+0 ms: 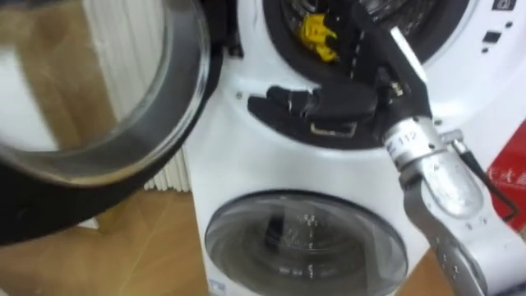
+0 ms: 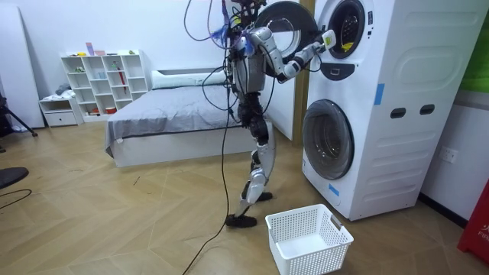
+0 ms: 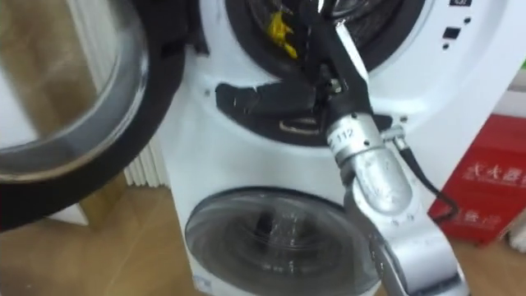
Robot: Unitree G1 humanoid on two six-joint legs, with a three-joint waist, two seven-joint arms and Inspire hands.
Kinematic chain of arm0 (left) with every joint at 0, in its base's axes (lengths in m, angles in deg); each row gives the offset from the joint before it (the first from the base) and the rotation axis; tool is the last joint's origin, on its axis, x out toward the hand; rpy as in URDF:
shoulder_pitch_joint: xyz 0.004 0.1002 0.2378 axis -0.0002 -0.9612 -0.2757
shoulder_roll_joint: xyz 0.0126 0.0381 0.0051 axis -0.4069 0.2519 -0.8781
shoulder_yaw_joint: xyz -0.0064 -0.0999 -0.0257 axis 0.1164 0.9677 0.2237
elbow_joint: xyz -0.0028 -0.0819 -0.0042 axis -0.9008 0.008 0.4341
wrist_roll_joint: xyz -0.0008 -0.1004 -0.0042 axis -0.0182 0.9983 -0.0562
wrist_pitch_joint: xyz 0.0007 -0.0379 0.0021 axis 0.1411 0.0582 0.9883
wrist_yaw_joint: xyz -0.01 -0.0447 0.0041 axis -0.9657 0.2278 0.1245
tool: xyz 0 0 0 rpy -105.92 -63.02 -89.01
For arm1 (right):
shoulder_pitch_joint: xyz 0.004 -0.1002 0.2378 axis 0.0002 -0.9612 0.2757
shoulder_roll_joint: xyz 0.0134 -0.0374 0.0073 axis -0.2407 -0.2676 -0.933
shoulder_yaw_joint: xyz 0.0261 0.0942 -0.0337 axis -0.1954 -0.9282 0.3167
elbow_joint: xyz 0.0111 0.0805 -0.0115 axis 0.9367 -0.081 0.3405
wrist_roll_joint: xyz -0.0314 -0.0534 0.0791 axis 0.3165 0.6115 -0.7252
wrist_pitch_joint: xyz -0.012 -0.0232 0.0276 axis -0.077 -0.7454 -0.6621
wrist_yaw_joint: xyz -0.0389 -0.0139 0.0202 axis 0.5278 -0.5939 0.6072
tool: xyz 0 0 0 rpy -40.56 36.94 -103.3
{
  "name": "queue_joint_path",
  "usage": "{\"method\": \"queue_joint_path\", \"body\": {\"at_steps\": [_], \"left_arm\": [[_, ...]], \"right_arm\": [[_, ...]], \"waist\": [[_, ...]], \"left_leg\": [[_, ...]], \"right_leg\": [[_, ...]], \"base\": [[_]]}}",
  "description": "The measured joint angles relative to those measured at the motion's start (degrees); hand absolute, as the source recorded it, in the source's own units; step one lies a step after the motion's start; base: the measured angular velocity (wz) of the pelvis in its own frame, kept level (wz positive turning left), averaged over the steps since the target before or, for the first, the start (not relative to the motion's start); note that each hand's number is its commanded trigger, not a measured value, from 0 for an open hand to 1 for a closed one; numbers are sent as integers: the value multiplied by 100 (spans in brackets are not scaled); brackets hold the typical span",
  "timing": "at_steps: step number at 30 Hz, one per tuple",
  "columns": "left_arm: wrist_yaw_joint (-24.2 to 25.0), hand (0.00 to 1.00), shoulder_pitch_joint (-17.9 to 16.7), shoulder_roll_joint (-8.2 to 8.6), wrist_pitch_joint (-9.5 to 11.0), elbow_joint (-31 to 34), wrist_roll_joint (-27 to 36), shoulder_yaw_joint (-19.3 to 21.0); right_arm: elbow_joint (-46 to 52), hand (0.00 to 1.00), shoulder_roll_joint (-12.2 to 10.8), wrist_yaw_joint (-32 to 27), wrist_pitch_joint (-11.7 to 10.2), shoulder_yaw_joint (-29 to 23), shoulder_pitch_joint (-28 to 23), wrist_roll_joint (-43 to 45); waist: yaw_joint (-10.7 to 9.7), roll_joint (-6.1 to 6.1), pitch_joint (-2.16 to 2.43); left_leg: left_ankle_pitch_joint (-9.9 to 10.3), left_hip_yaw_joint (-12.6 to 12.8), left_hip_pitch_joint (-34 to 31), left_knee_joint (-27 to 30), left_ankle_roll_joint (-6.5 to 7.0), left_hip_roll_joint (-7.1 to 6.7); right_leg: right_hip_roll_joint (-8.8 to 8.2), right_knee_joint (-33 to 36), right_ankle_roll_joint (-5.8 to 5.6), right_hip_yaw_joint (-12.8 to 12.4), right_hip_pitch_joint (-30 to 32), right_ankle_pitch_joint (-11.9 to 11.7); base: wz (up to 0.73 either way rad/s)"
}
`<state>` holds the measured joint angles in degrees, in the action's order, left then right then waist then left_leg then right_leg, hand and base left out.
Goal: Pick clothes from washing machine
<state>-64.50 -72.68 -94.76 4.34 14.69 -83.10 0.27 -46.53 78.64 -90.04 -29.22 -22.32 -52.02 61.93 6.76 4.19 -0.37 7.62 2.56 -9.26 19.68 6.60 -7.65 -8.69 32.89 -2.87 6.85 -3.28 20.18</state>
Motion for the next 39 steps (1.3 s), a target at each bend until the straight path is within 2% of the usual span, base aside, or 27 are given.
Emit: {"method": "queue_joint_path", "body": {"at_steps": [2,3,6,9,10,11,13,14,19,23,27,29,33,39], "left_arm": [[1,0,178,-64,39,-1,0,-14],[1,0,220,-68,50,1,0,-14],[10,0,474,-77,67,-1,107,-55],[19,0,590,-69,118,-7,120,-67],[15,0,621,-70,116,-6,117,-66],[11,0,603,-65,115,-7,105,-66],[11,0,521,-25,101,-17,115,-66],[12,0,444,-28,85,-19,123,-51],[0,0,243,-67,48,-237,155,97],[-1,0,204,-56,51,-312,298,96],[-2,0,219,58,79,-303,366,101],[-2,0,217,70,67,-302,375,104],[4,0,222,76,26,-291,356,109],[39,0,222,77,-211,-262,316,143]], "right_arm": [[-38,0,122,2,-50,-1,-31,27],[-38,0,160,4,-50,-2,-46,30],[-39,0,233,0,-24,-155,-77,22],[1,0,244,-21,-18,-342,-66,75],[5,0,259,-56,-17,-361,-62,135],[11,0,268,-91,3,-361,-58,163],[74,0,317,-124,21,-362,-60,157],[134,0,363,-119,27,-362,-60,125],[244,0,387,-126,15,-371,17,-85],[220,0,389,-198,-38,-377,45,-200],[119,0,401,-336,-43,-610,46,-290],[7,0,519,-459,-48,-711,116,-322],[-123,0,603,-455,-38,-719,229,-333],[-424,0,690,-303,45,-829,448,-426]], "waist": [[-29,7,-36],[-35,2,-31],[-113,-31,-32],[-158,-56,-5],[-179,-74,-2],[-201,-97,25],[-182,-196,80],[-173,-236,90],[-143,-238,99],[-175,-176,83],[-224,-142,59],[-295,-86,24],[-334,-15,20],[-336,36,29]], "left_leg": [[151,31,198,8,99,-75],[183,20,217,7,117,-72],[217,-79,280,-124,155,7],[227,-103,345,-248,169,60],[234,-102,396,-275,168,75],[240,-99,483,-348,159,80],[247,-101,651,-523,145,151],[249,-111,754,-598,138,184],[280,-12,1070,-833,53,335],[311,19,1102,-876,-5,406],[322,-48,1091,-879,-25,422],[325,-107,1068,-882,-31,422],[333,-145,1068,-898,-43,424],[335,-156,1043,-895,-43,416]], "right_leg": [[-93,459,-164,-37,158,-151],[-95,558,-211,-40,214,-217],[-29,332,-167,-29,558,-59],[35,-613,-141,-112,989,-101],[114,-1035,-120,-219,1082,-430],[169,-1223,-95,-251,1086,-978],[272,-1458,-83,-267,881,-1077],[311,-1656,-68,-267,716,-1125],[473,-2030,17,-220,385,-1271],[552,-2149,55,-188,337,-1297],[572,-2199,57,-122,297,-1297],[573,-2225,57,-65,286,-1296],[579,-2228,57,-27,281,-1295],[576,-2229,58,-24,311,-1296]], "base": [[-12],[-7],[5],[3],[12],[14],[0],[-9],[-15],[-6],[8],[10],[4],[0]]}}
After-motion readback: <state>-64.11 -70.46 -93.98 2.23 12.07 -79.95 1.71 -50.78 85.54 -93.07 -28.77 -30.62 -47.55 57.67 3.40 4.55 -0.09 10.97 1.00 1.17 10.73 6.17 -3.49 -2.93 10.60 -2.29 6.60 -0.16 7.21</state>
